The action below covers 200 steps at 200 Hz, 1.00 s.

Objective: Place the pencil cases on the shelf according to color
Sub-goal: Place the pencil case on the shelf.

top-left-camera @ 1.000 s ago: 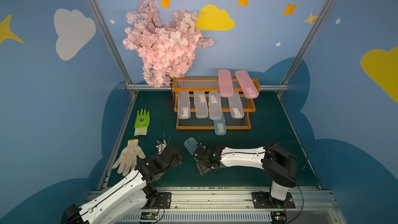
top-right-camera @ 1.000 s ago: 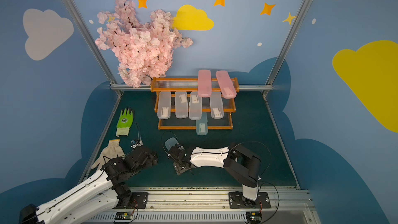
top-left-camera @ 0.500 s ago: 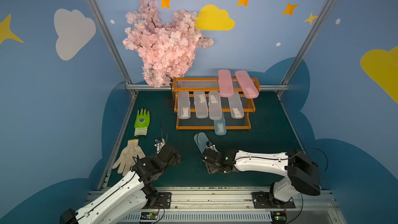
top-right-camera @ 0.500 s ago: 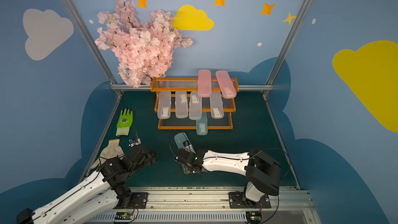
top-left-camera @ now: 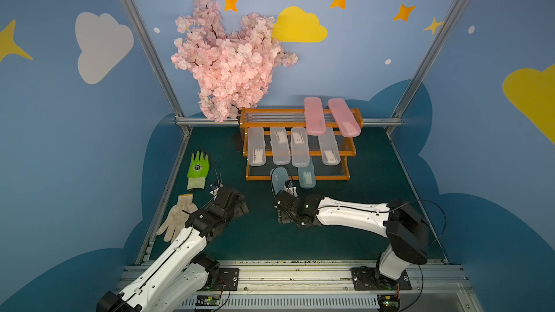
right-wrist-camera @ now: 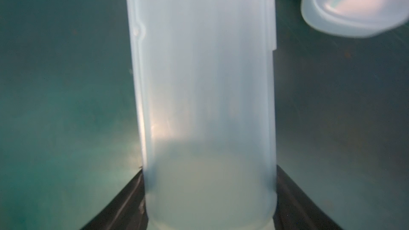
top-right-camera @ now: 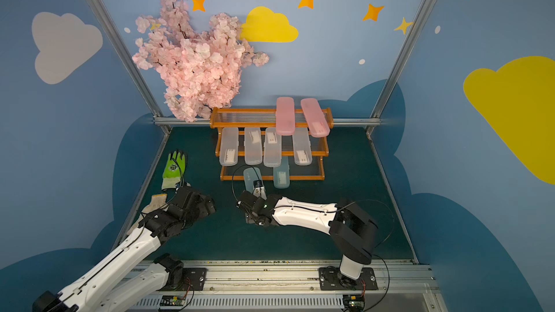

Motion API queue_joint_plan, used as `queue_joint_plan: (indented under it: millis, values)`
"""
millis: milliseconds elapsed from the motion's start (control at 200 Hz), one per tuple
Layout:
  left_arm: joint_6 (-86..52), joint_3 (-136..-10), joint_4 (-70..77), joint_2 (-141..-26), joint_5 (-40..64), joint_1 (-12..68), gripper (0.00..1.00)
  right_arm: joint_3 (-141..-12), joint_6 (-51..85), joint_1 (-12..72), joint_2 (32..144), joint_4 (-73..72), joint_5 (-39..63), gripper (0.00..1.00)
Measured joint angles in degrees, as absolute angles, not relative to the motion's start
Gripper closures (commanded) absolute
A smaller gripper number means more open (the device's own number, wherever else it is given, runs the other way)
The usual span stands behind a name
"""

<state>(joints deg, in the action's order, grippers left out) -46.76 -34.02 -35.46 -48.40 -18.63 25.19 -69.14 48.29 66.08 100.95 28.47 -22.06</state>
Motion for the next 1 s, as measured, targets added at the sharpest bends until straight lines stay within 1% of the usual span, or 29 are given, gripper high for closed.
queue_joint_plan:
  millis: [325,416,711,816,926,966,1001]
  values:
    - [-44.0,-34.0,-33.3,-50.2,-17.5,22.9,0.00,-82.1,49.8,61.8,112.2,27.7,-22.5,0.58]
    - [-43.6,-33.9,-32.5,-51.1,-17.0,22.3,0.00,-84.7,50.3,61.0,114.6,27.9,-22.7,0.62]
    - [-42.2,-33.1,-29.5,-52.6,-14.8,21.0,0.00,-92.0,50.3,59.8,121.7,28.4,-23.4,0.64]
    - [-42.1,-32.8,-28.6,-52.6,-14.2,21.0,0.00,-94.0,50.3,59.6,123.2,28.6,-23.4,0.67]
    - [-42.0,-32.0,-28.1,-52.6,-13.6,21.0,0.00,-96.5,50.0,59.1,125.1,28.6,-23.4,0.65]
    - [-41.9,-31.9,-28.1,-52.6,-13.5,21.0,0.00,-97.2,49.8,58.9,125.6,28.6,-23.4,0.62]
    - [-41.8,-31.8,-28.1,-52.6,-13.4,21.0,0.00,-97.6,49.6,58.7,126.0,28.6,-23.4,0.56]
